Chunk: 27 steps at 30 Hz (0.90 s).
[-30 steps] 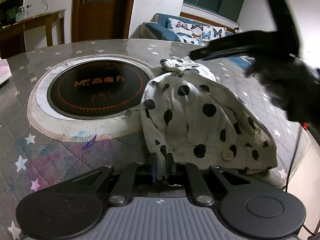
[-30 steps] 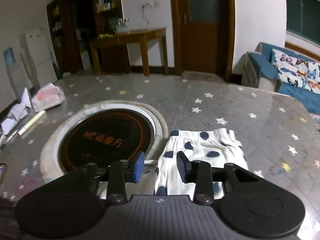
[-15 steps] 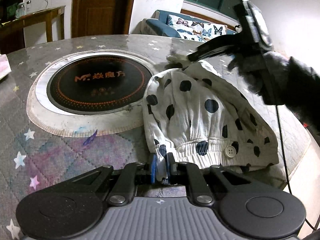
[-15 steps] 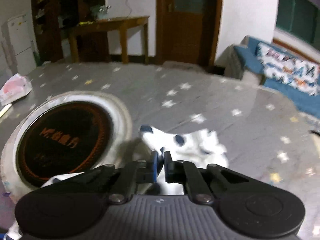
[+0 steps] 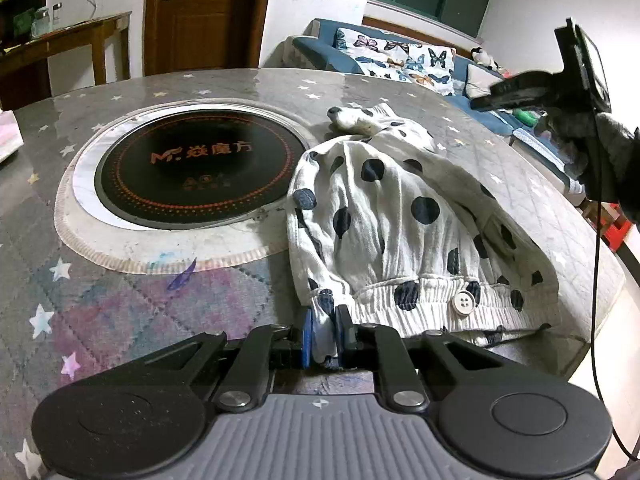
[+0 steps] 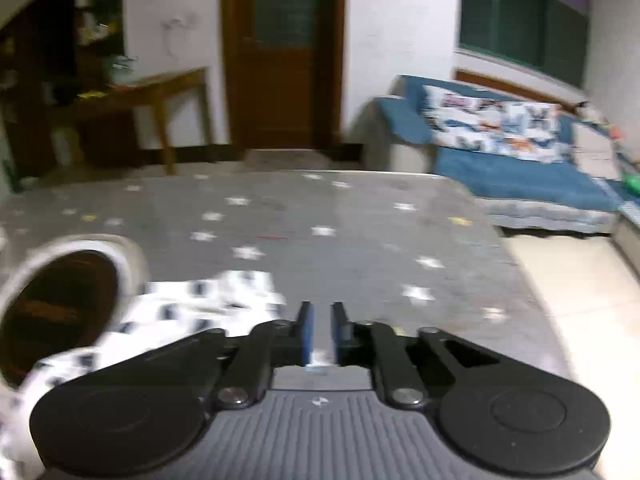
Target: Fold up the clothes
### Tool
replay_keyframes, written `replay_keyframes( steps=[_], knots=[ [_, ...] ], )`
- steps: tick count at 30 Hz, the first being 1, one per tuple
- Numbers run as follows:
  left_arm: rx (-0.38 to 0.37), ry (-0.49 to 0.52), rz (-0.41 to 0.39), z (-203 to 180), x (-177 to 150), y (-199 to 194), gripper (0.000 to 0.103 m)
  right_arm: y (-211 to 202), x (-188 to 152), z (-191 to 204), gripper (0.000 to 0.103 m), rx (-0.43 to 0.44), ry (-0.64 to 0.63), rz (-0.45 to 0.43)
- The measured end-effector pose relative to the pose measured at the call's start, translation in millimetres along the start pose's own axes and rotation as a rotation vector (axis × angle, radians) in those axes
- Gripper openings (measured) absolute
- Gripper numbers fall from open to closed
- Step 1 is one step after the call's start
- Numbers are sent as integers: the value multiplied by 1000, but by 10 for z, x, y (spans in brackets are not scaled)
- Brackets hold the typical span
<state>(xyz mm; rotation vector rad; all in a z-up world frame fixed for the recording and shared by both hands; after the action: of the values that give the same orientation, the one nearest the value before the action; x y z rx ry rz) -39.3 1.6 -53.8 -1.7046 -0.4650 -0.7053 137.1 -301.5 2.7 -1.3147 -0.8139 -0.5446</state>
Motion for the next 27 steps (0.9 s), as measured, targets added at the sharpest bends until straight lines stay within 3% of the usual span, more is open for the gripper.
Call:
replay_keyframes(
  steps=[1,4,7,10,14,16,19,22,27],
  knots=[
    [1,-2,0,0,-1,-1,15,26,8,126,30,45,-6,3],
    [2,-8,0,1,-3,-2,15,179,-3,564,34,152,-47,39],
    [-2,-15,-1,8,-3,0,15,331,-40,949,49,234,-94,77],
    [-7,-20,-2,10,-10,-2,15,511,-68,1229,52,236,-148,116],
    [-14,-27,-4,28,-16,3,15,781,-102,1264,51,161,-159,167],
    [-19,-31,-5,37,-15,4,15,900,-141,1196,46,119,-157,197],
    [-26,-35,-5,49,-17,5,16,947,-175,1072,23,80,-150,208],
    [-32,-34,-4,56,-18,10,16,870,-144,954,9,58,-148,182],
    [-38,-36,-4,62,-20,12,16,633,124,753,5,29,-129,85]
  ],
)
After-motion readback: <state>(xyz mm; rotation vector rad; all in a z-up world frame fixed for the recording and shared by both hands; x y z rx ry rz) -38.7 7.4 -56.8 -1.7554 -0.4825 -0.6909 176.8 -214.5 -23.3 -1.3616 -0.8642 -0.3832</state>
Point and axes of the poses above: each gripper's, at about its wrist camera, not at the fingertips, and y roughly the way its jaws point, z to its left, x to its top, the point moved 7 cm from there along y, roughly the way its jaws point, and after that the axes turned 3 degrees about x, right-handed, at the moved point
